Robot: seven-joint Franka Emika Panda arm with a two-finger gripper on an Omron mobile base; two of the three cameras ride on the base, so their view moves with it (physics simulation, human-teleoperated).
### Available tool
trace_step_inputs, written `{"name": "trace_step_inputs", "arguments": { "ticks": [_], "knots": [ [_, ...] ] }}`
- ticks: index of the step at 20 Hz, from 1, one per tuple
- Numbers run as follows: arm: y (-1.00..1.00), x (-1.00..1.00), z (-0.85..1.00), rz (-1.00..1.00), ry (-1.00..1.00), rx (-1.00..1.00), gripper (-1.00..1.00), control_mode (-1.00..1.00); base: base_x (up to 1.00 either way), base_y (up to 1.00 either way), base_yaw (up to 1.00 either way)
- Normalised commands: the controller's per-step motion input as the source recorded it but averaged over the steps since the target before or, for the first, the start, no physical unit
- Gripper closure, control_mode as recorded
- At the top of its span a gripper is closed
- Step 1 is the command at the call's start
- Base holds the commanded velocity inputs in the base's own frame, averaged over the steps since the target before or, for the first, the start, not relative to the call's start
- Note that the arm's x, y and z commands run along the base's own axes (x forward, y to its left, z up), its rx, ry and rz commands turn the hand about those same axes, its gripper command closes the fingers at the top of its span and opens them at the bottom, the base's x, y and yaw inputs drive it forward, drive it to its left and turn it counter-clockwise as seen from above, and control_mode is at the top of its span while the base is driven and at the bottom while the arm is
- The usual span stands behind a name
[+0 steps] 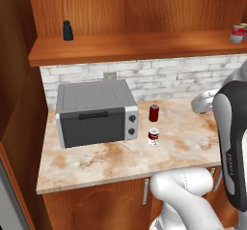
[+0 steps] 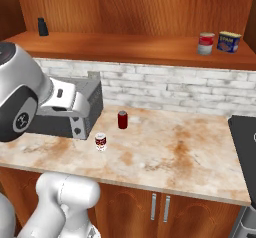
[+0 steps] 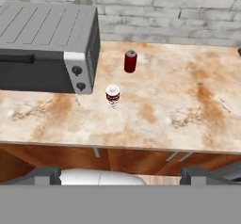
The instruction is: Pick the cans from the counter and place them in their designated side in the cabinet.
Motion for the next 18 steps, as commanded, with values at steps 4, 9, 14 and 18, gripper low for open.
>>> {"name": "trace_step_inputs", "arguments": {
  "ticks": [4, 9, 14, 18],
  "knots": [
    [0.05, 0.13, -0.06, 0.01, -0.02, 0.00, -1.00, -1.00, 0.00, 0.00, 0.00],
    [0.12, 0.17, -0.15, 0.01, 0.00, 0.00, -1.00, -1.00, 0.00, 0.00, 0.00],
    [0.11, 0.17, -0.25, 0.01, 0.00, 0.00, -1.00, -1.00, 0.00, 0.00, 0.00],
    [0.08, 0.14, -0.30, 0.01, 0.00, 0.00, -1.00, -1.00, 0.00, 0.00, 0.00]
  ]
}}
